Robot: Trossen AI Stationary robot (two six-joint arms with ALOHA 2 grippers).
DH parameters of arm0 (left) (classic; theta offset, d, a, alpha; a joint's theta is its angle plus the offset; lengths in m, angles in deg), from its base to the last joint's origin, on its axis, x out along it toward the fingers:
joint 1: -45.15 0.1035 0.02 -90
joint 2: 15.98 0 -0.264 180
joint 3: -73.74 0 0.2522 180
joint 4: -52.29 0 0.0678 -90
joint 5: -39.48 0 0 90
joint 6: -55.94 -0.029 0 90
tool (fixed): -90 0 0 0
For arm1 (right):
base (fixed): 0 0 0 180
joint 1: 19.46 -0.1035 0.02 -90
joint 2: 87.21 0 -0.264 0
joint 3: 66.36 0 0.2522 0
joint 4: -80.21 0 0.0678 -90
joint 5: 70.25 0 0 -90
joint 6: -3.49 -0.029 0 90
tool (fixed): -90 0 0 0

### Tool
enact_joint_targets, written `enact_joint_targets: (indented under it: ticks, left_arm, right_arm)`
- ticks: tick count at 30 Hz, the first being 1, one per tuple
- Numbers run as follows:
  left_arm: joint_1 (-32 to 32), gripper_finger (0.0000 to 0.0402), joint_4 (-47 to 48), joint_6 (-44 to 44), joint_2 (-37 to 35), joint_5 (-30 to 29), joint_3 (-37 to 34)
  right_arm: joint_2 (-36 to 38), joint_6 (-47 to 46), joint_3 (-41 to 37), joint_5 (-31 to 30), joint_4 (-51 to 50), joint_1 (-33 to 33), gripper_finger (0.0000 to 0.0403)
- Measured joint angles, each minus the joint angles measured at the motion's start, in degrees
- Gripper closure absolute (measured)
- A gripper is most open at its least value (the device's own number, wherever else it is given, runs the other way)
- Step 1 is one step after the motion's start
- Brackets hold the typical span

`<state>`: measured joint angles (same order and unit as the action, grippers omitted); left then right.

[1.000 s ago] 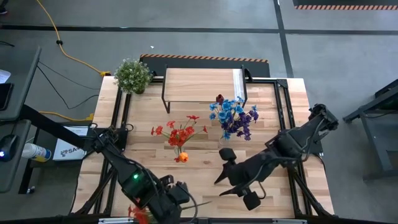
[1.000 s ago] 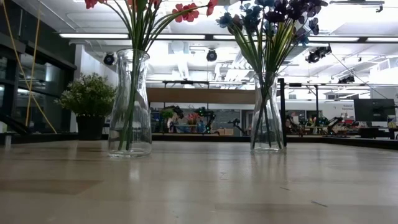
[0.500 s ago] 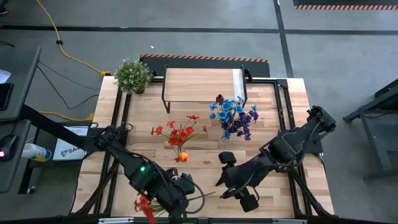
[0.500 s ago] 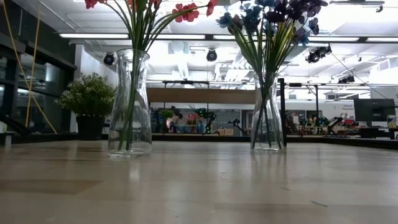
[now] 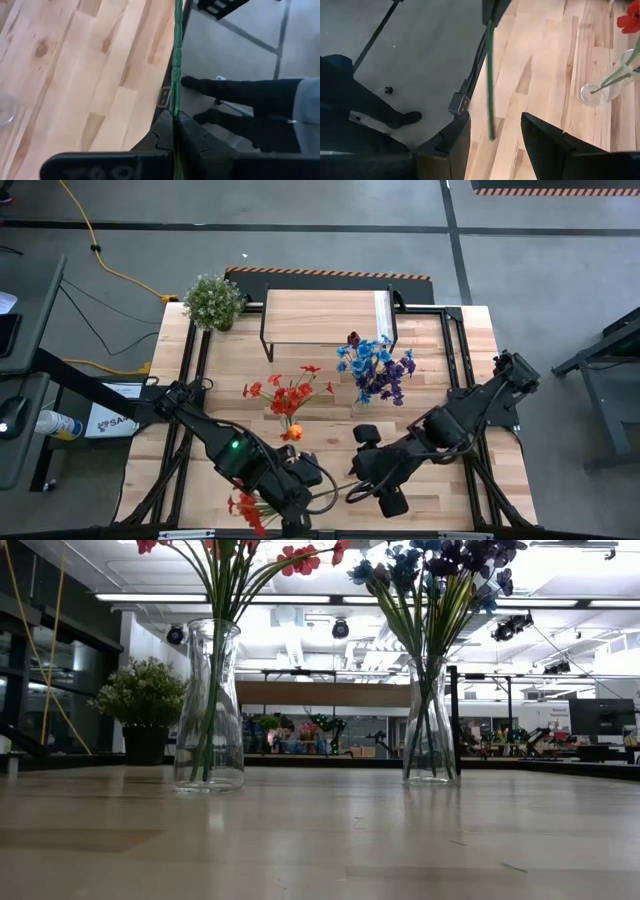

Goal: Pick and place flowers into a vace then onto a shelf
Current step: Put the red flower into the left transparent vase

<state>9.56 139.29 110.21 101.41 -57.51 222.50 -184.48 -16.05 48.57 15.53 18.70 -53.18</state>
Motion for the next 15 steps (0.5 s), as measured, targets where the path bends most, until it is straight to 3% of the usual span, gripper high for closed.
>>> enact_joint_targets:
  ticks: [15]
  left_arm:
    - [1.36, 0.0363, -1.93, -0.12, 1.29, -1.45, -0.22]
  right_arm:
    - [-0.89, 0.56, -0.11, 0.54, 2.11, 0.36, 0.0237]
